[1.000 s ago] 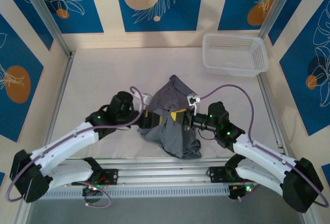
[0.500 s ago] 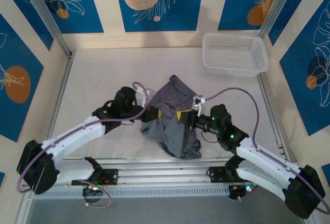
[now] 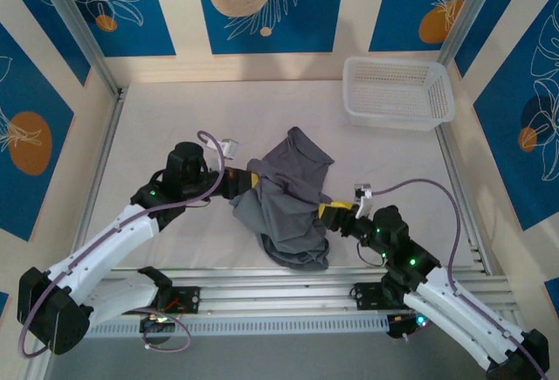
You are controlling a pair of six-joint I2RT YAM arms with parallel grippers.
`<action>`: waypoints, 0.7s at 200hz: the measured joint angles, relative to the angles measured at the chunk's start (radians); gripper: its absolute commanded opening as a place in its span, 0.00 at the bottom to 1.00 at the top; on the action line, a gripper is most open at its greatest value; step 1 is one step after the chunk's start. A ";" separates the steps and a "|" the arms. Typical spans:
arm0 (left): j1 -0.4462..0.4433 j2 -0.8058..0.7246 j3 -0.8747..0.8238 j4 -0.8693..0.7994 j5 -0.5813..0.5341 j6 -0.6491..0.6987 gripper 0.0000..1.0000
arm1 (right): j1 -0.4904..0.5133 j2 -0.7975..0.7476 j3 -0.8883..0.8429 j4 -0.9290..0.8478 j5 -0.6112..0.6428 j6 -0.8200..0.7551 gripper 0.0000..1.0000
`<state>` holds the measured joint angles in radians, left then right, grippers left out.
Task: Fold the inside-out t-shirt
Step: Turn the T-shirt inside out at the center of the table.
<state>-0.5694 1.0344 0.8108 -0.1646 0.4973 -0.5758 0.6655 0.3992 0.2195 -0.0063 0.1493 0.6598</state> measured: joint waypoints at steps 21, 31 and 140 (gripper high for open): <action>0.000 -0.020 -0.019 0.000 0.005 0.013 0.00 | 0.002 0.170 0.135 0.021 -0.056 -0.148 0.57; 0.000 -0.034 -0.031 -0.005 0.007 0.019 0.00 | 0.002 0.286 0.211 0.020 -0.098 -0.219 0.57; 0.000 -0.072 -0.039 -0.072 -0.009 0.052 0.00 | -0.033 0.972 0.565 0.044 -0.513 -0.327 0.00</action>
<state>-0.5694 0.9627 0.7719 -0.2363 0.4885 -0.5236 0.6323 1.3716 0.7845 0.0380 -0.3634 0.3332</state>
